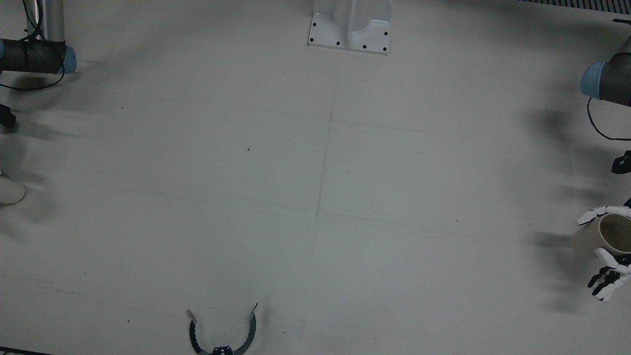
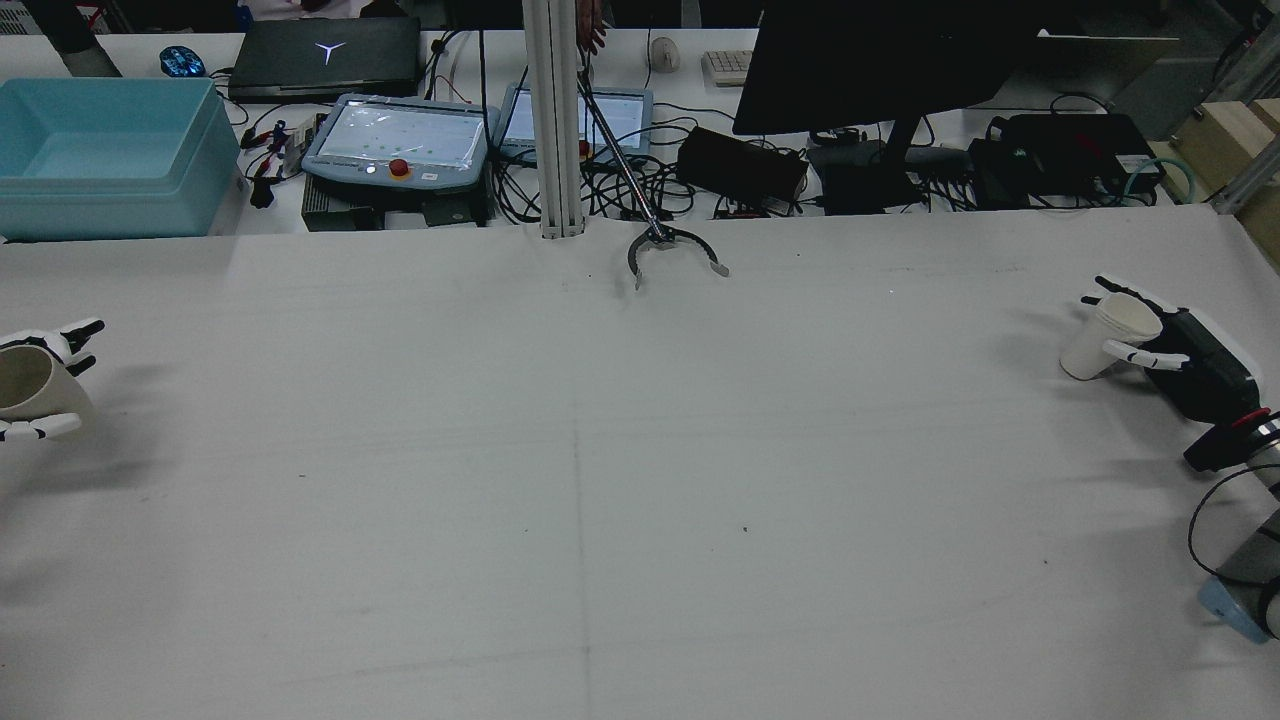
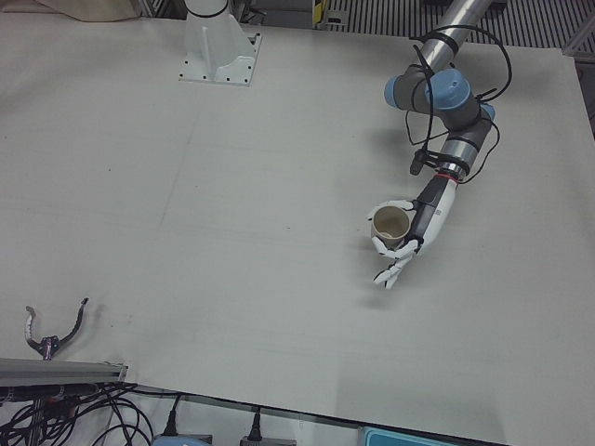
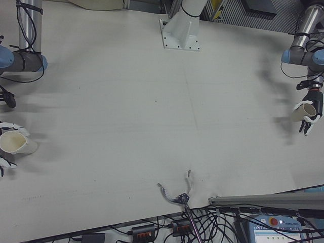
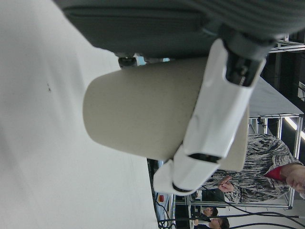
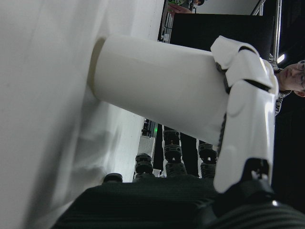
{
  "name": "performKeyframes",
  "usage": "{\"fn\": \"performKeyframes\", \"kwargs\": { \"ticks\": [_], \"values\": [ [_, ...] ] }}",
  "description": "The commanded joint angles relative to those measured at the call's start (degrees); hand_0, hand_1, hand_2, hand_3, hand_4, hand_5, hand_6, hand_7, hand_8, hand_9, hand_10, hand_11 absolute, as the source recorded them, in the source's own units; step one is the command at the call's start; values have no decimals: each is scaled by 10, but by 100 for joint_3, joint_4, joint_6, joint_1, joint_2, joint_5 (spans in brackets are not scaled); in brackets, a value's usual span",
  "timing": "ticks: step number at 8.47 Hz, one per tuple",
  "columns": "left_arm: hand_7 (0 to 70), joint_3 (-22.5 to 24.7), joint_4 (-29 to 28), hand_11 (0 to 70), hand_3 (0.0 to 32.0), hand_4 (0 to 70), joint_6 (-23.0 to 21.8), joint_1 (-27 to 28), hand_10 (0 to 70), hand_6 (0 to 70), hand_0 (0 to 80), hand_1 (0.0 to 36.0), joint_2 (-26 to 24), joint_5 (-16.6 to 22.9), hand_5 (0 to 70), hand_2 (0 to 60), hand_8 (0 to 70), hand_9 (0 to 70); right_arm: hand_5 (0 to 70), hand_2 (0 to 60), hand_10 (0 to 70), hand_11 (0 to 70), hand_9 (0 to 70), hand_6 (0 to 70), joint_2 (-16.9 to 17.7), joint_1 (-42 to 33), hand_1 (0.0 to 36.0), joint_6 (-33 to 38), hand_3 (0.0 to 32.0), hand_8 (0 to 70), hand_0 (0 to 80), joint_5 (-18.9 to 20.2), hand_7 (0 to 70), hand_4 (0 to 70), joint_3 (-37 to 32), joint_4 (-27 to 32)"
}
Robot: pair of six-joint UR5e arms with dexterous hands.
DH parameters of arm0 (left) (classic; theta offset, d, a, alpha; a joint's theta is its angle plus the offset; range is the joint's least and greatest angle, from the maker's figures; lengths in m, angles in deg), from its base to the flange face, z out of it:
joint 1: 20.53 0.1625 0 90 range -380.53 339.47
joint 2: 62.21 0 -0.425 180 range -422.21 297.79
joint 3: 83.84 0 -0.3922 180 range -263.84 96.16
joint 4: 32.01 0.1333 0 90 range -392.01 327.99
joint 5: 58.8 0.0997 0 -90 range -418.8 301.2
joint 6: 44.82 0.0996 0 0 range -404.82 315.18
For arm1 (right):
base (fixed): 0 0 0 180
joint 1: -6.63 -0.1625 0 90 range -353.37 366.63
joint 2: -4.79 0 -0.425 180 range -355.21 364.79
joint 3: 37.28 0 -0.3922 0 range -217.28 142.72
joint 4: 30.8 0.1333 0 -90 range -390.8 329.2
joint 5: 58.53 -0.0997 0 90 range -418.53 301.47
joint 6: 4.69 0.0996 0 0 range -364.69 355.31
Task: Pour water
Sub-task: 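Close the right hand around the white paper cup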
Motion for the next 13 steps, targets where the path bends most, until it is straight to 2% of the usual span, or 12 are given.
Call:
{"fn": "performKeyframes", "kwargs": {
  "ticks": [1,6,7,9,11,13],
  "values": [
    [101,-33,-23,128,0,361,9,0,58,164,800,360,3,-3,700,600,102,33,99,245,0,0,72,266,-74,20,268,-52,0,82,583,0,248,205,4,-91],
    [100,-60,-40,129,0,358,9,0,59,163,800,360,3,-3,700,600,102,32,105,270,0,0,119,295,-170,90,275,-175,0,116,590,0,286,234,13,-179],
    [100,-68,-40,129,0,358,9,8,59,163,800,360,3,-3,700,600,103,33,109,282,0,0,149,306,-170,107,278,-193,0,139,591,0,303,231,13,-179],
    [103,-121,-58,128,0,359,18,8,59,163,800,360,-6,-3,700,600,103,33,123,308,0,0,237,355,-170,108,292,-193,0,200,610,0,375,258,13,-179],
    [101,-174,-110,130,0,356,9,8,59,163,800,360,3,-3,700,600,103,33,148,330,0,0,390,442,-170,108,301,-193,0,309,634,0,489,309,13,-188],
    [100,-200,-137,129,0,354,9,8,59,161,800,360,3,-3,700,600,102,33,170,341,3,16,507,517,-170,108,300,-193,0,402,653,0,582,344,31,-223]
  ]
}}
